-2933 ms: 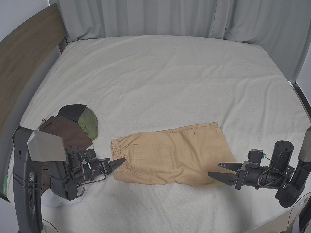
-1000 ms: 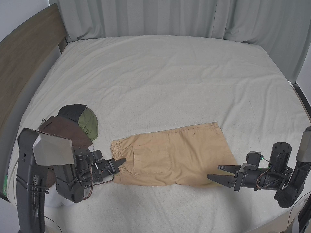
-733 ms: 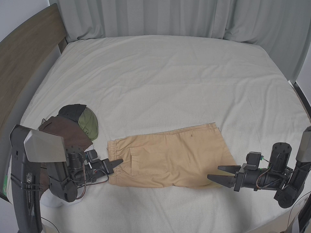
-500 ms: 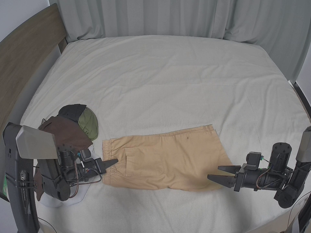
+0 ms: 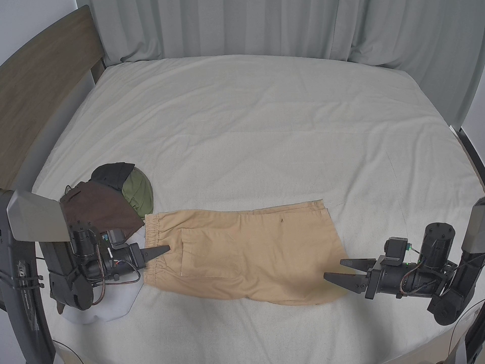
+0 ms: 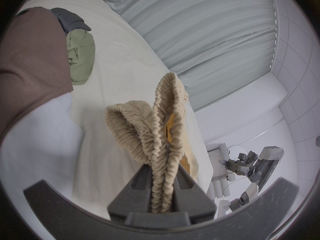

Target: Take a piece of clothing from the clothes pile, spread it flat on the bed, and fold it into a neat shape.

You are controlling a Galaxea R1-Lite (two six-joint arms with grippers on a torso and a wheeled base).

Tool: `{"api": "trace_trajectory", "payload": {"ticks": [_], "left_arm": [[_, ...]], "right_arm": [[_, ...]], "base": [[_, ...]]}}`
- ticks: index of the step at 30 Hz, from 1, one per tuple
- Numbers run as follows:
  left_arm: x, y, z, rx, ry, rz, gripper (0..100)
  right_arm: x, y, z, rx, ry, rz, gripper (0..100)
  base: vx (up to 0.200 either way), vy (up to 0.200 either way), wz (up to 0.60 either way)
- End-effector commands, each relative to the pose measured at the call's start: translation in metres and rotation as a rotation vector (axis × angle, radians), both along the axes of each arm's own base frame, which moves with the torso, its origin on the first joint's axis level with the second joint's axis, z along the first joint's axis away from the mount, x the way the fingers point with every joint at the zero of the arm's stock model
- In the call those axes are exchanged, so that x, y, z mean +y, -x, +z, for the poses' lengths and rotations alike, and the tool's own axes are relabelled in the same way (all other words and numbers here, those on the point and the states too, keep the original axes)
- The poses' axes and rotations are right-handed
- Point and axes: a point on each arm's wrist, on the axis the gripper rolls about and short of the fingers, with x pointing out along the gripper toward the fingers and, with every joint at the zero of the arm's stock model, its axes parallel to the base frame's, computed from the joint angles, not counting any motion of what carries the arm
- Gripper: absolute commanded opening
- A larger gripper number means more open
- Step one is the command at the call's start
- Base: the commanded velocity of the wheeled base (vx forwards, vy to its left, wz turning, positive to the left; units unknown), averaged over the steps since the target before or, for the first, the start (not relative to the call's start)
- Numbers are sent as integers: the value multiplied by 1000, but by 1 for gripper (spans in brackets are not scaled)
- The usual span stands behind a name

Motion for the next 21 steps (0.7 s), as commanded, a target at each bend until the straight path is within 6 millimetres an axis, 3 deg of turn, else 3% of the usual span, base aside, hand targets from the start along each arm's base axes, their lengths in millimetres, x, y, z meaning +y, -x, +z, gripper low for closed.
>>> {"api": "trace_trajectory", "payload": {"ticks": [1, 21], "left_arm": [[8, 2, 7, -18, 3, 18, 0], [29, 5, 7, -11, 26, 17, 0]], "right_arm": [[0, 0, 0, 0, 0, 1, 100], [-1, 1, 0, 1, 1, -2, 100]], "base": [[0, 0, 0], [0, 0, 0]]}}
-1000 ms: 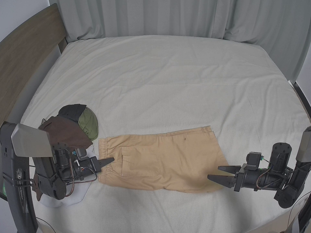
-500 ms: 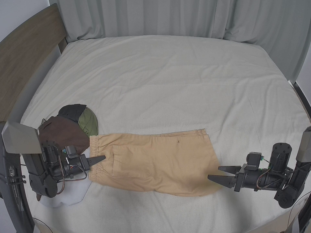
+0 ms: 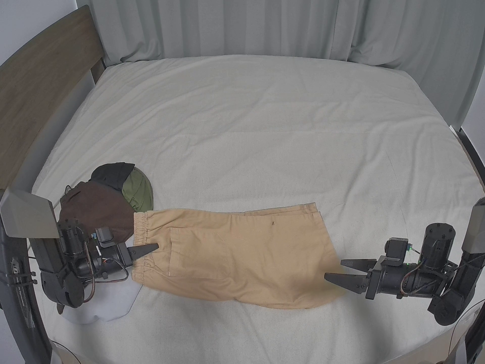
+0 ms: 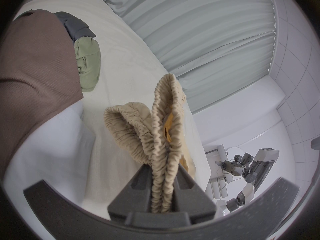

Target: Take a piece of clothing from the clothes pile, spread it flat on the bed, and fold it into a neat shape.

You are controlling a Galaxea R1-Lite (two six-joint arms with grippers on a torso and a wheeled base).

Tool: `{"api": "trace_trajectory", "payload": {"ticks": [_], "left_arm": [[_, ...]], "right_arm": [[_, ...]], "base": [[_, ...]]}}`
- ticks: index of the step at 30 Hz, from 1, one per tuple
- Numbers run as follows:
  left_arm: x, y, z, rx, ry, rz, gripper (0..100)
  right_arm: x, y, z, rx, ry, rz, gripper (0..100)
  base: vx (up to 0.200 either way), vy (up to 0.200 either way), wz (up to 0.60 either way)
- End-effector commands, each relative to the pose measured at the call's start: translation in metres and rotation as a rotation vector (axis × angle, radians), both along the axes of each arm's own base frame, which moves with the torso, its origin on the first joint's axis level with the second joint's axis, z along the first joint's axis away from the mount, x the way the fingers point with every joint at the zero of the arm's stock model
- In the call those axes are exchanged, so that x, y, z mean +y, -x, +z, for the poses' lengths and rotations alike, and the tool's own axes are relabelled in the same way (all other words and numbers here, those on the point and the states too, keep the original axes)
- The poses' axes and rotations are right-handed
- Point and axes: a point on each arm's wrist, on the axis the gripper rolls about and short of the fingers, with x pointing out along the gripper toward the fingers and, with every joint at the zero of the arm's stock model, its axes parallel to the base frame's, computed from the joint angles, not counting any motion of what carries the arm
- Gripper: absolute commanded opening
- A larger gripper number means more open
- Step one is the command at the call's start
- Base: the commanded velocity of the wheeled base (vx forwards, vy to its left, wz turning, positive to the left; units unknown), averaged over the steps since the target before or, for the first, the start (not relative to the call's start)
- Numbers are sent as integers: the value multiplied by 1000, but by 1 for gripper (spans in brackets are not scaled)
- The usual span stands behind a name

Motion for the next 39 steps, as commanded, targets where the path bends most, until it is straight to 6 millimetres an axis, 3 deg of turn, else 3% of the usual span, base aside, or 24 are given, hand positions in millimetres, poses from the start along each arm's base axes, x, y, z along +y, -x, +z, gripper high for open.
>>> {"api": "trace_trajectory", "payload": {"ticks": [1, 19, 24, 28, 39], "left_arm": [[7, 0, 1, -6, 7, 1, 0], [2, -1, 4, -4, 15, 0, 0], [-13, -1, 18, 6, 47, 14, 0], [-36, 4, 34, -17, 54, 4, 0], [-64, 6, 38, -35, 35, 1, 0]], "right_arm": [[0, 0, 0, -3, -1, 2, 100], [0, 0, 0, 2, 0, 2, 100], [0, 0, -1, 5, 1, 4, 100], [0, 0, -2, 9, 2, 4, 100], [0, 0, -3, 12, 3, 4, 100]], "base": [[0, 0, 0], [0, 0, 0], [0, 0, 0], [0, 0, 0], [0, 0, 0]]}}
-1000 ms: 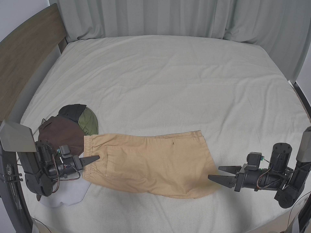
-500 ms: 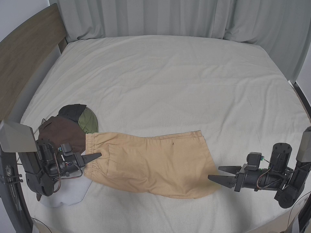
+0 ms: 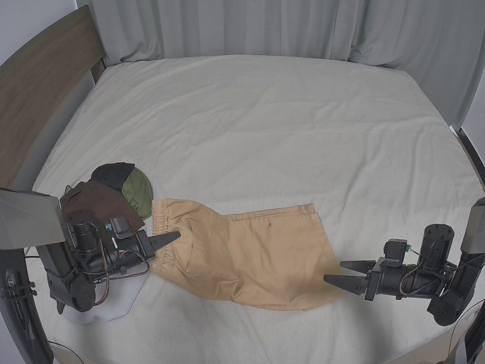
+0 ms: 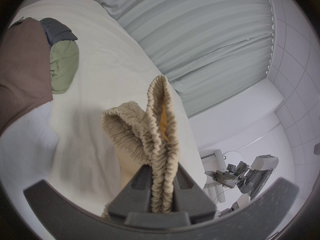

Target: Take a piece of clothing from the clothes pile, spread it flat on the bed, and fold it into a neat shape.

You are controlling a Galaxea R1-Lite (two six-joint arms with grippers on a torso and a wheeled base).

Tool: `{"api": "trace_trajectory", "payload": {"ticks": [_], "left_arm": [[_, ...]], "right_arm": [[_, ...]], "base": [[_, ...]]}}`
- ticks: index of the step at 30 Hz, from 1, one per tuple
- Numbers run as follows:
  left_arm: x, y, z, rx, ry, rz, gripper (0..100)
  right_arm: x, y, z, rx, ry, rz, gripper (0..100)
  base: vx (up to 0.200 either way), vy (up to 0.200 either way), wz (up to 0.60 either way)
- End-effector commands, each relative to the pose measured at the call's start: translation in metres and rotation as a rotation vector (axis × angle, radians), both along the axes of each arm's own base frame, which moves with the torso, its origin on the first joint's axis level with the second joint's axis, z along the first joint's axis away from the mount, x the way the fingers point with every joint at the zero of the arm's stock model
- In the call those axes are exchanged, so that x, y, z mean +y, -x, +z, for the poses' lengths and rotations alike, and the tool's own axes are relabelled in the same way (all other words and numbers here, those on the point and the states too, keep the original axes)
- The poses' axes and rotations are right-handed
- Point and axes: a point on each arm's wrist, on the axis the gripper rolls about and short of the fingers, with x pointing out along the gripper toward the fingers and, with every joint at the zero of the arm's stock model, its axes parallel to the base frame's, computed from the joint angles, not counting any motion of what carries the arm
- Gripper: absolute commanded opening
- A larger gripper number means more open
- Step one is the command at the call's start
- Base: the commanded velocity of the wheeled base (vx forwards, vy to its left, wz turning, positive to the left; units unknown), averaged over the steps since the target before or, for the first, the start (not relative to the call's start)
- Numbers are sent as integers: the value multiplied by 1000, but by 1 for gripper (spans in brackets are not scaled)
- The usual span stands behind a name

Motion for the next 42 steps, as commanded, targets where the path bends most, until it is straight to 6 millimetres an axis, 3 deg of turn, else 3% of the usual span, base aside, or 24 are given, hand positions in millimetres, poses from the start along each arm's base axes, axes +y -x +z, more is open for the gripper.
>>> {"api": "trace_trajectory", "payload": {"ticks": [1, 10, 29, 39, 42], "left_arm": [[-7, 1, 3, -13, 2, -20, 0], [-17, 2, 8, -29, 7, -40, 0], [-69, -7, 24, -45, 105, -45, 0], [-91, -13, 25, -38, 149, -87, 0], [-106, -13, 21, -19, 166, -123, 0]], "right_arm": [[0, 0, 0, 2, 0, 0, 100], [0, 0, 0, 0, 0, -1, 100], [-6, -3, 3, -23, -3, -29, 100], [-11, -5, 7, -41, -7, -48, 100], [-11, -5, 8, -44, -7, -51, 100]], "base": [[0, 0, 0], [0, 0, 0], [0, 0, 0], [0, 0, 0], [0, 0, 0]]}}
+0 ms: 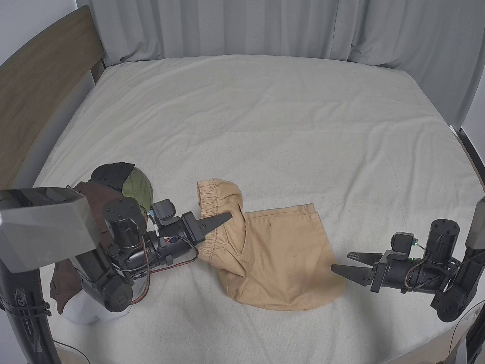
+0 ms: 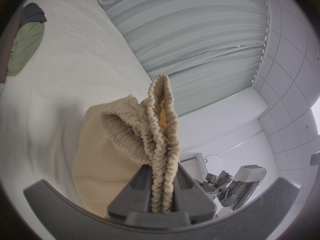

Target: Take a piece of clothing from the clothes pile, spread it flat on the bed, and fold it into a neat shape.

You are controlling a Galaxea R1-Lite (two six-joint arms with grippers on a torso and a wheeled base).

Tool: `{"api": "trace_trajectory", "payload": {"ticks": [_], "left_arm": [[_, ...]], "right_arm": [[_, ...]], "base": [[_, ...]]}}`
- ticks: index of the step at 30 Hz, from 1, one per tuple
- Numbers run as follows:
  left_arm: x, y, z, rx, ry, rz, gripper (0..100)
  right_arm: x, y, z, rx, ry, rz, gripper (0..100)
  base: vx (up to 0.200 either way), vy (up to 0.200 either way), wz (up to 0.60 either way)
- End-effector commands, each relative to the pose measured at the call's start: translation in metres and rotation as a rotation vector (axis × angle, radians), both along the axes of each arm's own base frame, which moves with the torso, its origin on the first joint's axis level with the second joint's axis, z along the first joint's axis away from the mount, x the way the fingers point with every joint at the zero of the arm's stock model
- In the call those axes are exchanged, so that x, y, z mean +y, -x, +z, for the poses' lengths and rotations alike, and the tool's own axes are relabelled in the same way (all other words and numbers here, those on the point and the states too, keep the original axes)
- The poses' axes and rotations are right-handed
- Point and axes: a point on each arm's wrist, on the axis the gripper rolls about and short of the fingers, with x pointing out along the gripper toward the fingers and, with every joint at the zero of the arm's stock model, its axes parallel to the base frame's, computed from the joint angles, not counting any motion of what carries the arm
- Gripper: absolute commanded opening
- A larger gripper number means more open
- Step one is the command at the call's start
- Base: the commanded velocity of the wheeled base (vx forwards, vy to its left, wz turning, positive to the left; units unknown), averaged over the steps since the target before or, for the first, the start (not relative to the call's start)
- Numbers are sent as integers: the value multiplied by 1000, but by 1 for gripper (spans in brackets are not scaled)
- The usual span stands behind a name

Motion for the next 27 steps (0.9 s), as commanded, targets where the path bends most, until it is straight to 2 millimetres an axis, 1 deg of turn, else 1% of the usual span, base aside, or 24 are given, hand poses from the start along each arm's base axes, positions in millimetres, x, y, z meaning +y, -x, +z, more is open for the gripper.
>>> {"api": "trace_trajectory", "payload": {"ticks": [1, 9, 11, 13, 18, 21, 27], "left_arm": [[-19, -1, -9, 17, 6, -47, 0], [-44, -2, -26, 99, 42, -100, 0], [-46, -4, -28, 104, 46, -101, 0], [-54, -8, -31, 110, 62, -98, 0], [-69, -6, -40, 118, 59, -129, 0], [-76, -4, -45, 124, 55, -146, 0], [-83, -3, -53, 133, 48, -161, 0]], "right_arm": [[-1, -1, 2, -9, -2, -4, 100], [-2, -2, 5, -24, -9, -11, 100], [-2, -2, 5, -24, -9, -13, 100], [-2, -2, 5, -23, -10, -12, 100], [-2, -2, 5, -21, -10, -12, 100], [-2, -2, 5, -21, -10, -13, 100], [-4, -3, 5, -20, -11, -20, 100]], "base": [[0, 0, 0], [0, 0, 0], [0, 0, 0], [0, 0, 0], [0, 0, 0], [0, 0, 0], [0, 0, 0]]}}
